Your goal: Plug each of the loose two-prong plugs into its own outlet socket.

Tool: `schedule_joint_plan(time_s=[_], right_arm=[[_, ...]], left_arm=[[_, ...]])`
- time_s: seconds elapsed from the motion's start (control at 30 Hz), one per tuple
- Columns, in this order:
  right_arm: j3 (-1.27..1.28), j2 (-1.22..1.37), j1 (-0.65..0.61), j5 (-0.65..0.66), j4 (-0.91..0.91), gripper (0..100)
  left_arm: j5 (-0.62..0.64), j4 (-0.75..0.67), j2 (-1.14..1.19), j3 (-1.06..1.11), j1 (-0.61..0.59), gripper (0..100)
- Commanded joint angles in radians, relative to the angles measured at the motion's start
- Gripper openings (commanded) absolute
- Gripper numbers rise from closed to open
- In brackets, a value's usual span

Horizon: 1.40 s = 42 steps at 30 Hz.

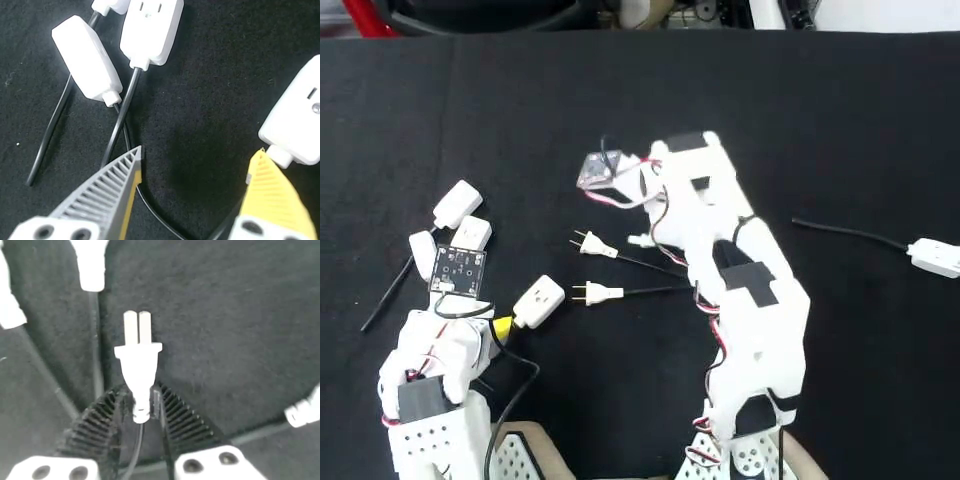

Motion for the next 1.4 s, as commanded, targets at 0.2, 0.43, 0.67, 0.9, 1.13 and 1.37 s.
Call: schedule_joint_plan(time_s=[0.2,0.43,0.67,0.9,1.13,1.37], right_arm=[[0.084,-0.067,0.031,-0.075,-0.166,16.1],[0.093,-0.111,-0.023,-0.091,-0.158,17.7],[0.091,-0.114,-0.023,-0.112,-0.158,17.7],[0.091,-0.111,-0.023,-0.203,-0.222,17.6],[0.111,-0.11,-0.023,-0.203,-0.222,17.6],[0.122,-0.114,-0.023,-0.235,-0.222,17.6]], left_arm=[[-0.011,-0.017,0.005,-0.007,-0.001,32],[-0.011,-0.017,0.005,-0.007,-0.001,32],[-0.011,-0.017,0.005,-0.007,-0.001,32],[-0.011,-0.017,0.005,-0.007,-0.001,32],[-0.011,-0.017,0.005,-0.007,-0.001,32],[-0.011,-0.017,0.005,-0.007,-0.001,32]])
